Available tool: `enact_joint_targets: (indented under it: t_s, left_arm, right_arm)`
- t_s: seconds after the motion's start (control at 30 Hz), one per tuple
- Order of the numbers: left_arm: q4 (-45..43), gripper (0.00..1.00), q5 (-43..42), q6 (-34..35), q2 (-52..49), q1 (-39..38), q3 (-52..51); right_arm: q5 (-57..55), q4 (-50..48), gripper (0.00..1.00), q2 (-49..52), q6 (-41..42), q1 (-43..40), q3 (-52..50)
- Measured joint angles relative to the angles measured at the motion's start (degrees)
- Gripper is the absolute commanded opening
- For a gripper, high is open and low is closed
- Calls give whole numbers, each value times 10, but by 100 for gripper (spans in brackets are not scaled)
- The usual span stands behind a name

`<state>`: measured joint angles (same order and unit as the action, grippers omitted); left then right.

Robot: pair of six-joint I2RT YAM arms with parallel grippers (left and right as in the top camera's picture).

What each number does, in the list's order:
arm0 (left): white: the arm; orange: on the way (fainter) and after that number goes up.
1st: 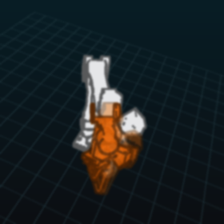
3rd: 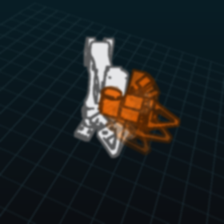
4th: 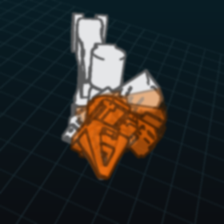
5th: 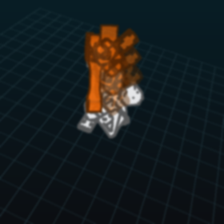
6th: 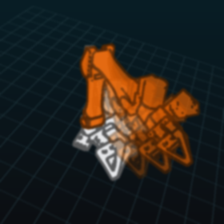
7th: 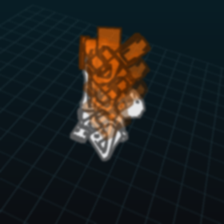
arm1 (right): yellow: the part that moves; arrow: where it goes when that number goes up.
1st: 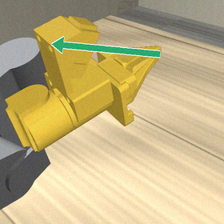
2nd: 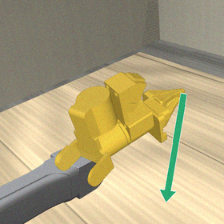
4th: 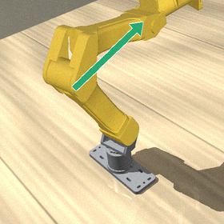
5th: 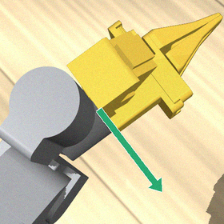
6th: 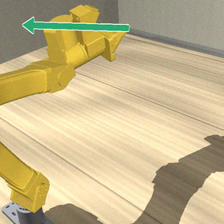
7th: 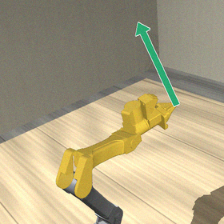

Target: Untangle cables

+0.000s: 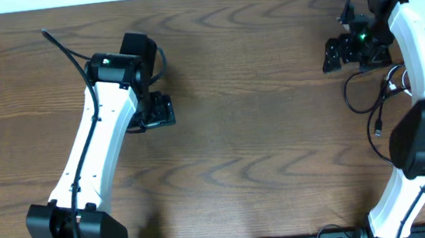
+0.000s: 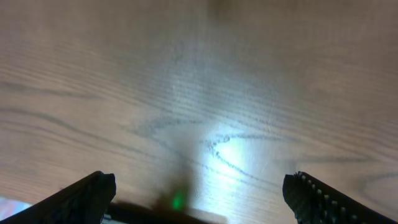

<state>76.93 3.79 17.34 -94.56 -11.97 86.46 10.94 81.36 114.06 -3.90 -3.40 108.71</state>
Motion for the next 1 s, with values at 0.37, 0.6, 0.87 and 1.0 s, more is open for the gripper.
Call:
enact_joint_targets:
  t_s: [0.37, 0.6, 0.87, 1.0]
  left_arm:
    - [-83, 92, -13, 7, 63, 1, -130]
    - [-231, 92, -17, 4, 318, 0, -269]
    - [-242, 92, -17, 4, 523, 0, -332]
    - [-242, 92, -17, 4, 540, 0, -332]
  right_arm:
    - [-52, -239, 99, -320, 33, 28, -346]
    - [-62, -322, 99, -553, 45, 28, -523]
    - [-65, -273, 99, -644, 48, 29, -546]
    - [-65, -261, 99, -643, 48, 29, -546]
